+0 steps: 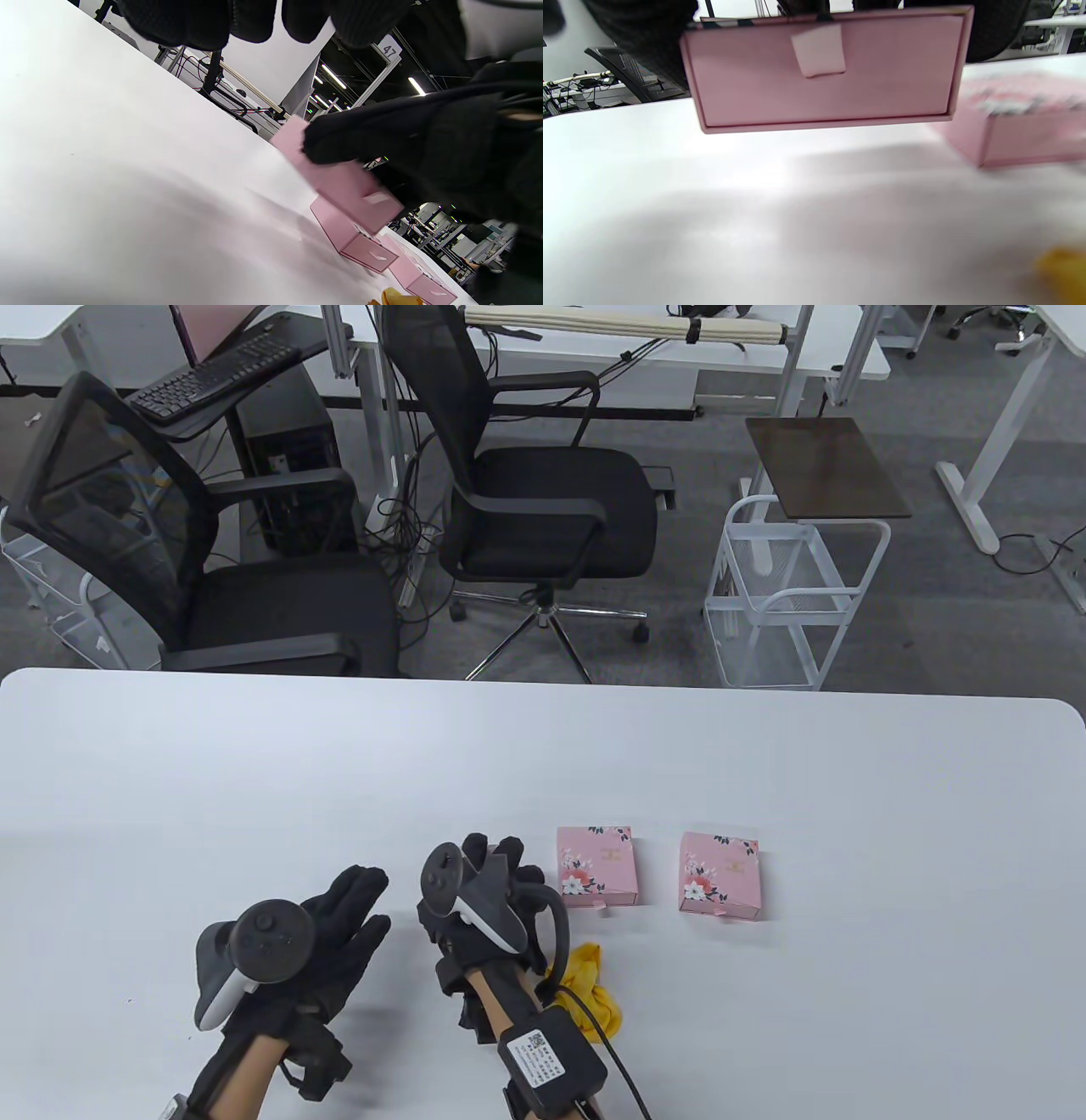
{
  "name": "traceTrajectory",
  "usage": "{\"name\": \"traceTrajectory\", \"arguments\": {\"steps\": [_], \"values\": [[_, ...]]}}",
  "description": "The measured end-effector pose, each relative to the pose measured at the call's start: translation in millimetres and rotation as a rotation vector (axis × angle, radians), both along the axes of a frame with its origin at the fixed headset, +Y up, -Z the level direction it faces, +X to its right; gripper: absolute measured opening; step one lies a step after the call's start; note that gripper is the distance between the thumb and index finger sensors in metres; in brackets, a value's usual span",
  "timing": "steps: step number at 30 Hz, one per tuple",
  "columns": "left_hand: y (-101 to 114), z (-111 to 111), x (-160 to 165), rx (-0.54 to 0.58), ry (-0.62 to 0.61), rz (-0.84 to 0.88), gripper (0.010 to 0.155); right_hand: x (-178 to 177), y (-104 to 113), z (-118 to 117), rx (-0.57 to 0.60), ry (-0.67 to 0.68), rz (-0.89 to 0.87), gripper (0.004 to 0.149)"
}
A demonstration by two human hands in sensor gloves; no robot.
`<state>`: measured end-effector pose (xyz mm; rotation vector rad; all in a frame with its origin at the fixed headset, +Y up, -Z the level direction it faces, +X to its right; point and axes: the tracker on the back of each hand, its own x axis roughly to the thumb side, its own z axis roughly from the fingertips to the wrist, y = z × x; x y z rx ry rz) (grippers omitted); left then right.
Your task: Dust necklace
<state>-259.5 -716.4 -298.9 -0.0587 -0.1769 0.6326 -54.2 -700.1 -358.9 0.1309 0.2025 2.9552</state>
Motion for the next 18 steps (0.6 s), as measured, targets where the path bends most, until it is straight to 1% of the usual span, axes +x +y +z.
{"name": "traceTrajectory", "arguments": {"steps": [3,4,5,7,8,10,14,15,18], "values": [[-2,0,1,-0.005,-0.003,-0.01,0.061,31,25,9,0.065,-0.019,0.015,0.087],[-2,0,1,-0.005,-0.003,-0.012,0.061,35,27,10,0.073,-0.024,0.017,0.087],[-2,0,2,-0.007,-0.004,-0.016,0.061,52,35,14,0.098,-0.044,0.019,0.087],[-2,0,2,-0.006,-0.005,-0.02,0.061,72,42,18,0.118,-0.073,0.016,0.087],[-3,0,2,-0.005,-0.006,-0.023,0.061,88,45,22,0.132,-0.098,0.012,0.087],[-3,0,3,-0.002,-0.009,-0.028,0.061,117,49,29,0.148,-0.138,0.004,0.087],[-3,0,5,0.0,-0.014,-0.038,0.062,158,46,40,0.152,-0.204,0.01,0.086],[-3,0,5,0.0,-0.015,-0.042,0.063,173,42,45,0.148,-0.22,0.022,0.087],[-4,-1,7,-0.004,-0.019,-0.049,0.063,201,31,53,0.135,-0.261,0.048,0.086]]}}
